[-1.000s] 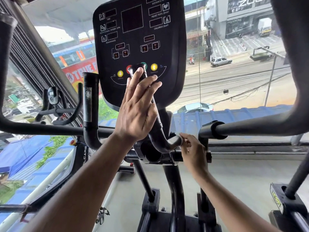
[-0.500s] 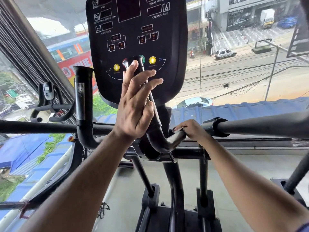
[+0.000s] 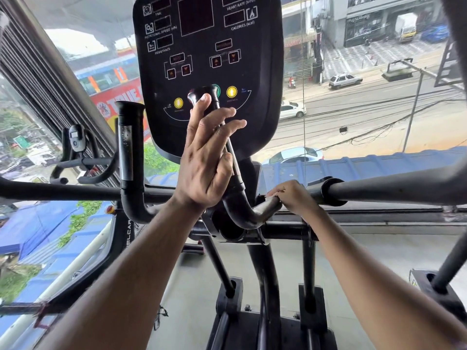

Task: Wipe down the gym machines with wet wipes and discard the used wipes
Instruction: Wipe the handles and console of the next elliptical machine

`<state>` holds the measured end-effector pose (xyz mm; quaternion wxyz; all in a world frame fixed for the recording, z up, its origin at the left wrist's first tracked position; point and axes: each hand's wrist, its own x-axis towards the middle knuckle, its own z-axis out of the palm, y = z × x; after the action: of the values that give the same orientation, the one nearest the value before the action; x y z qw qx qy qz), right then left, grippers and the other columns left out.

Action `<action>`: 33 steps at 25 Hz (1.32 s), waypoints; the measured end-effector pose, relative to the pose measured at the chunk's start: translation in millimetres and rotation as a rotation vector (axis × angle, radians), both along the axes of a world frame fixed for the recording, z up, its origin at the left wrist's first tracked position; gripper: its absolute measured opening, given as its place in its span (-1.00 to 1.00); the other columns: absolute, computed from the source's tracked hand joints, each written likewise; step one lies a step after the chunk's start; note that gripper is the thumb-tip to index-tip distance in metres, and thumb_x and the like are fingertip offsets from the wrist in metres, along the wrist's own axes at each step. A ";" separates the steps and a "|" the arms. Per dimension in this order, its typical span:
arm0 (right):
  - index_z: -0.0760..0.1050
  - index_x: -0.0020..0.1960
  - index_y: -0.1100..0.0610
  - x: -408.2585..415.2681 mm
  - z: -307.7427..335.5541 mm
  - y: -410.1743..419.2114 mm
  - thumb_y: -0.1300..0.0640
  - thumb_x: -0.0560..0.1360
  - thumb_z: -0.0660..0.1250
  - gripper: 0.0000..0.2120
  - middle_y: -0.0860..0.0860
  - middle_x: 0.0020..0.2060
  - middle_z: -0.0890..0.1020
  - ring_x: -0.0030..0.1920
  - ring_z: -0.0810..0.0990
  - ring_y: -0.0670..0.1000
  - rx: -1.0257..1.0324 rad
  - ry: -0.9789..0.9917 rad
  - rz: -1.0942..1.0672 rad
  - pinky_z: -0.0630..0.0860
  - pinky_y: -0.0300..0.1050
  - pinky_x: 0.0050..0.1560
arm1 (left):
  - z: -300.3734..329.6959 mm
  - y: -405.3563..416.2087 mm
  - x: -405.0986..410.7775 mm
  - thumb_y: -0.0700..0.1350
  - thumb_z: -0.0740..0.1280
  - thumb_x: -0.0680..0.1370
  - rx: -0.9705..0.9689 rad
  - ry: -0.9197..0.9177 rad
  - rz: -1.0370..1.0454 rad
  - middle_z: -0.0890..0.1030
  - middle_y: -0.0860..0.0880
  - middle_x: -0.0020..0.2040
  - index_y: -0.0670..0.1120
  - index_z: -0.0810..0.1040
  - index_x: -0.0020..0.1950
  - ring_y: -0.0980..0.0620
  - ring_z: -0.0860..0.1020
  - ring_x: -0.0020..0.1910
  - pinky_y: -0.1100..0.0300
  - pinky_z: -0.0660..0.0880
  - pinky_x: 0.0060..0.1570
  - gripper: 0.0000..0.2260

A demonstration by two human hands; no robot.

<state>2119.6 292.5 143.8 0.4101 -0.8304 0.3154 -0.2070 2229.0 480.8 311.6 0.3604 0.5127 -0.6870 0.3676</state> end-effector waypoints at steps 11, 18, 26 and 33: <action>0.62 0.30 0.15 -60.7 9.8 133.6 0.30 0.59 0.37 -0.70 -0.09 0.21 0.66 0.19 0.57 -0.09 -0.424 -0.619 -0.091 0.42 -0.30 0.30 | -1.2 -2.4 -0.9 -0.13 0.07 0.54 -0.012 0.033 -0.013 0.50 -0.19 0.34 -0.34 0.61 0.25 -0.37 0.19 0.54 -0.16 0.07 0.57 -0.53; 0.67 0.18 0.11 -15.4 -38.1 56.8 0.45 0.52 0.31 -0.63 -0.13 0.03 0.65 0.10 0.65 -0.06 0.029 -0.475 -0.309 0.51 -0.40 0.14 | -1.9 -3.9 -0.8 -0.14 0.07 0.53 -0.029 0.039 -0.032 0.51 -0.23 0.32 -0.35 0.61 0.23 -0.40 0.19 0.52 -0.13 0.06 0.57 -0.53; 0.70 -0.04 0.14 11.3 -45.7 17.1 0.45 0.55 0.29 -0.71 0.06 -0.18 0.75 -0.26 0.69 0.00 0.977 -0.583 -0.108 0.63 -0.19 -0.33 | -2.5 -6.0 0.6 -0.14 0.07 0.52 -0.040 0.030 -0.029 0.54 -0.25 0.29 -0.34 0.62 0.20 -0.44 0.21 0.50 -0.11 0.04 0.57 -0.53; 0.72 -0.09 0.11 11.9 -44.4 27.9 0.43 0.54 0.34 -0.72 0.11 -0.14 0.74 -0.28 0.71 0.00 1.003 -0.629 -0.169 0.64 -0.16 -0.36 | -1.7 -2.8 0.0 -0.14 0.06 0.53 -0.017 0.018 -0.019 0.52 -0.21 0.29 -0.34 0.62 0.19 -0.39 0.19 0.53 -0.11 0.03 0.57 -0.54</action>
<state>2131.5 320.4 99.5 0.8080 -0.4062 0.3028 -0.3008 2228.9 478.0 309.9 0.3745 0.5063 -0.6854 0.3656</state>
